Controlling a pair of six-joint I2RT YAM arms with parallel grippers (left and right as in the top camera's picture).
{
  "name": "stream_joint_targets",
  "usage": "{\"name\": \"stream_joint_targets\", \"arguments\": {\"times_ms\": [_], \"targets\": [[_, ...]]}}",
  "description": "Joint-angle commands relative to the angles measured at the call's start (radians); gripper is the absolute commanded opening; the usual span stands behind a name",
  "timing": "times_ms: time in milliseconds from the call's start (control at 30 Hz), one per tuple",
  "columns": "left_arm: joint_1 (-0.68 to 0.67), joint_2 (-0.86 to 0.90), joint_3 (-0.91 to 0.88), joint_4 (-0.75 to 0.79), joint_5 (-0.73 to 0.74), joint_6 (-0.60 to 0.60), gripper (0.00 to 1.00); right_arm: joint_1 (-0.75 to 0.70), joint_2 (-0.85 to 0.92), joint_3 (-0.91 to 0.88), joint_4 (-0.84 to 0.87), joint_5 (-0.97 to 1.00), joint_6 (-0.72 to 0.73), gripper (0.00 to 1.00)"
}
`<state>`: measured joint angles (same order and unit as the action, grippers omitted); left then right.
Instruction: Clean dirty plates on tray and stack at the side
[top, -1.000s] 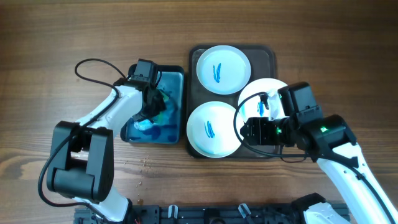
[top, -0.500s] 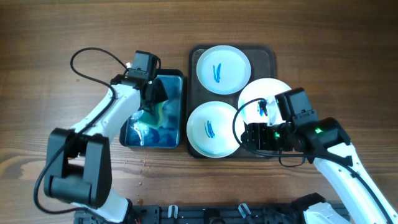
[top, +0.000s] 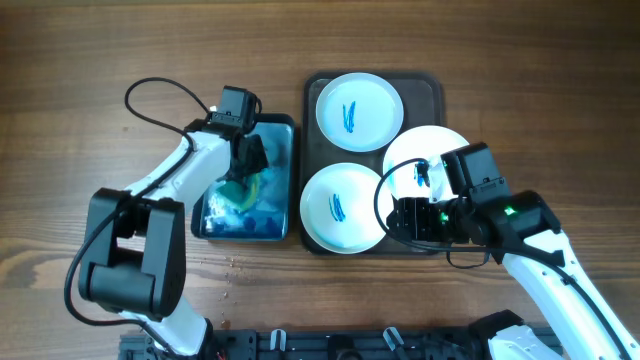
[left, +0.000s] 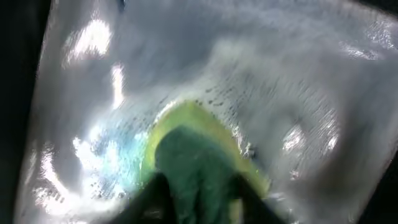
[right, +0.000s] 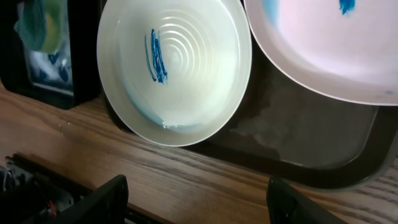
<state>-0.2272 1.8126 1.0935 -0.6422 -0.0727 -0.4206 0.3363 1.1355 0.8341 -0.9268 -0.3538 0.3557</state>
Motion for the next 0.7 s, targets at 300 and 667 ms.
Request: {"name": "stream_joint_targets", "arguments": {"times_ms": [300,667], "targets": [[0.006,-0.107,0.005,-0.183,0.056,0.021,0.61,0.005,0.006,-0.022,0.012,0.051,0.040,0.77],[0.007,-0.051,-0.226,0.149,0.053,0.021,0.14,0.005,0.071,-0.076,0.053,0.050,0.039,0.75]]}}
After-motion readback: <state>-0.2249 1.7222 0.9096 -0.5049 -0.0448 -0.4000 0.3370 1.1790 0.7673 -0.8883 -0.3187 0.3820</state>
